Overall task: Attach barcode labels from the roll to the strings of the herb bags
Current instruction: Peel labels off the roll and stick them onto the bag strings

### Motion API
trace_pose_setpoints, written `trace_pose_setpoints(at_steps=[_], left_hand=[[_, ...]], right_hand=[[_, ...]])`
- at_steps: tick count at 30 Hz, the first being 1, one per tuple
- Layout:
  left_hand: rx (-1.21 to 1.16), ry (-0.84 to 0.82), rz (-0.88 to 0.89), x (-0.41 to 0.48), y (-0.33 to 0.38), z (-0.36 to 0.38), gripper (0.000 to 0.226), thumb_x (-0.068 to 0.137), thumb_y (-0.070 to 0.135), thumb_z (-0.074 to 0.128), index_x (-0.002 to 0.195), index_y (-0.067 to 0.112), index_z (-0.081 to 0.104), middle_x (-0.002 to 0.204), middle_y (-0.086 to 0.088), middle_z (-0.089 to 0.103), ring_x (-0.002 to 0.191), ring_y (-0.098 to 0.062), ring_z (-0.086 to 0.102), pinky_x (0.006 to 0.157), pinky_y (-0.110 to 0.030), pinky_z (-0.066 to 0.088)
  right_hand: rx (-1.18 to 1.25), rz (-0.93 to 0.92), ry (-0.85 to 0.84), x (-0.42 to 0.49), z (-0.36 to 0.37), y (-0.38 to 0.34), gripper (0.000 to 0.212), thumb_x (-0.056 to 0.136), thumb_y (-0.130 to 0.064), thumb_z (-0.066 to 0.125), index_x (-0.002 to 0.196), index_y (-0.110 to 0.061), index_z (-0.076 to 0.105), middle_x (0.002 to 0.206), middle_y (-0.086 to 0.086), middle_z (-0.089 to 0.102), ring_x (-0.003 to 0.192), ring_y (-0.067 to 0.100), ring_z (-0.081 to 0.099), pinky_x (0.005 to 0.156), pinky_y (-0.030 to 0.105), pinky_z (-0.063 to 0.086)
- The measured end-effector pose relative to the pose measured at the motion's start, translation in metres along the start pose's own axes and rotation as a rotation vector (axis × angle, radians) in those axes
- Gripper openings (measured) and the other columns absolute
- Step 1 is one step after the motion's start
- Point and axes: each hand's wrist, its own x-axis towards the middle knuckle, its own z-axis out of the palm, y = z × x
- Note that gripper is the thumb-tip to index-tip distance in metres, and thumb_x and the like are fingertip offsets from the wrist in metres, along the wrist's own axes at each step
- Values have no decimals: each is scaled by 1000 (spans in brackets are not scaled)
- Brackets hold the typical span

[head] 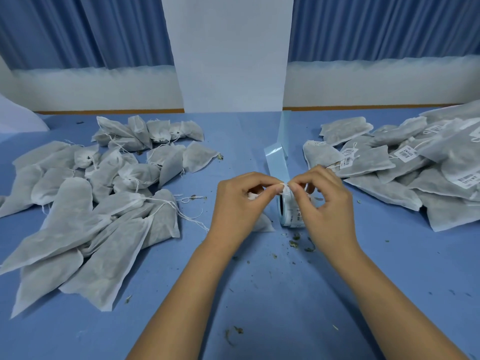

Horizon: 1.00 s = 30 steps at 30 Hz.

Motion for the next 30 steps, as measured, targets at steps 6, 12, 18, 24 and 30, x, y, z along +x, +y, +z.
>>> trace_pose_setpoints(at_steps=[6,12,18,24,30], left_hand=[[-85,14,-50,-1,3,-2,8,84,9,73,78,14,76,76,7,73,75,-17,68,73,-31,54],[-66,45,-92,0,2,-1,14,85,10,72,74,19,71,72,7,71,72,-29,63,69,-29,51],[-96,-63,-127,1,4,-1,21,86,11,70,70,24,69,66,8,67,63,-29,51,60,-21,41],[-262,-116,-226,2,11,-4,23,87,11,69,67,22,72,63,8,67,58,-1,54,59,-8,40],[-156,-53,-127,3,6,-1,20,86,9,70,72,23,72,76,2,69,69,-34,50,62,-18,39]], right_hand=[[88,95,-122,-1,2,-3,9,87,-9,66,78,-9,69,69,-12,54,71,20,49,74,38,41],[134,128,-59,0,-1,-7,7,86,-21,66,82,-17,69,81,-8,62,80,17,54,83,40,43],[78,66,-22,0,0,-5,9,84,-12,65,75,-11,63,76,-11,58,75,16,53,82,39,41],[-104,-45,-31,0,3,-3,8,83,-13,65,76,-14,65,76,-18,52,74,11,50,81,23,31],[28,-47,4,0,-2,-8,13,82,-25,70,81,-13,66,78,-12,63,83,0,51,84,25,37]])
